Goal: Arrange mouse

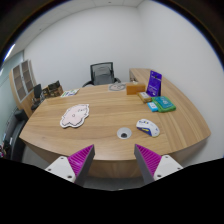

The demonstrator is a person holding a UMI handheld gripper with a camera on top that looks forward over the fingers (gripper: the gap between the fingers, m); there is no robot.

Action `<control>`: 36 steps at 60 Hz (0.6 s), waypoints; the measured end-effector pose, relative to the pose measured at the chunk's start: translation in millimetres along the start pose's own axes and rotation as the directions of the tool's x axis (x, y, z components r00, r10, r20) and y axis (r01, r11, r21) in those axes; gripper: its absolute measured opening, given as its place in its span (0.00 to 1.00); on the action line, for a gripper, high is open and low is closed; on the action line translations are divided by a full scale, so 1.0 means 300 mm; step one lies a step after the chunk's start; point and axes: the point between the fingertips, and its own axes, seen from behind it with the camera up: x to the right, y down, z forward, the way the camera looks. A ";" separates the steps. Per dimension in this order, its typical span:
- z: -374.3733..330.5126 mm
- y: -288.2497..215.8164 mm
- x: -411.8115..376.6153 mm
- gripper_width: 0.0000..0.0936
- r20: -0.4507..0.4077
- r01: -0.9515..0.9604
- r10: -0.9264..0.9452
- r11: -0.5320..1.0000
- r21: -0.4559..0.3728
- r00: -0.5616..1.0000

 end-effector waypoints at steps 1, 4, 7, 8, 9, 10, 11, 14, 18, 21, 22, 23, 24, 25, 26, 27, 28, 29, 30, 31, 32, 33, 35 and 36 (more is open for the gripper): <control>0.020 0.005 0.036 0.88 -0.009 0.002 -0.002 1.000 -0.002 1.000; 0.079 0.012 0.136 0.89 -0.036 0.007 -0.008 1.000 -0.006 0.999; 0.141 0.015 0.220 0.89 -0.053 0.020 -0.020 1.000 -0.007 0.998; 0.163 0.013 0.248 0.89 -0.057 0.023 -0.024 1.000 -0.007 0.998; 0.186 0.012 0.274 0.89 -0.060 0.027 -0.027 1.000 -0.007 0.998; 0.207 0.012 0.299 0.89 -0.062 0.029 -0.030 1.000 -0.007 0.998; 0.230 0.012 0.321 0.89 -0.062 0.030 -0.031 1.000 -0.008 0.998; 0.298 0.009 0.371 0.88 -0.045 0.041 -0.041 0.999 -0.004 0.998; 0.386 0.001 0.448 0.89 -0.038 0.068 -0.067 0.998 0.005 0.997; 0.451 -0.001 0.500 0.89 -0.033 0.086 -0.086 0.996 0.007 0.996; 0.471 -0.002 0.513 0.89 -0.029 0.093 -0.093 0.996 0.008 0.995; 0.490 -0.004 0.525 0.89 -0.025 0.100 -0.099 0.995 0.010 0.995; 0.509 -0.004 0.538 0.89 -0.023 0.107 -0.107 0.994 0.010 0.994; 0.526 0.000 0.553 0.89 -0.021 0.115 -0.115 0.993 0.008 0.993; 0.543 0.004 0.566 0.89 -0.020 0.124 -0.124 0.992 0.003 0.992; 0.560 0.010 0.580 0.88 -0.020 0.131 -0.131 0.991 -0.003 0.991; 0.577 0.017 0.593 0.89 -0.020 0.138 -0.138 0.990 -0.010 0.990; 0.593 0.024 0.605 0.89 -0.018 0.143 -0.144 0.989 -0.018 0.989; 0.608 0.029 0.614 0.89 -0.015 0.147 -0.147 0.989 -0.025 0.989; 0.620 0.032 0.622 0.89 -0.013 0.147 -0.148 0.989 -0.029 0.989; 0.631 0.034 0.629 0.89 -0.011 0.146 -0.146 0.989 -0.032 0.989; 0.641 0.033 0.632 0.89 -0.004 0.143 -0.143 0.989 -0.032 0.990; 0.660 0.011 0.624 0.88 0.019 0.117 -0.116 0.993 -0.012 0.993; 0.666 0.002 0.624 0.90 0.026 0.110 -0.109 0.994 -0.009 0.994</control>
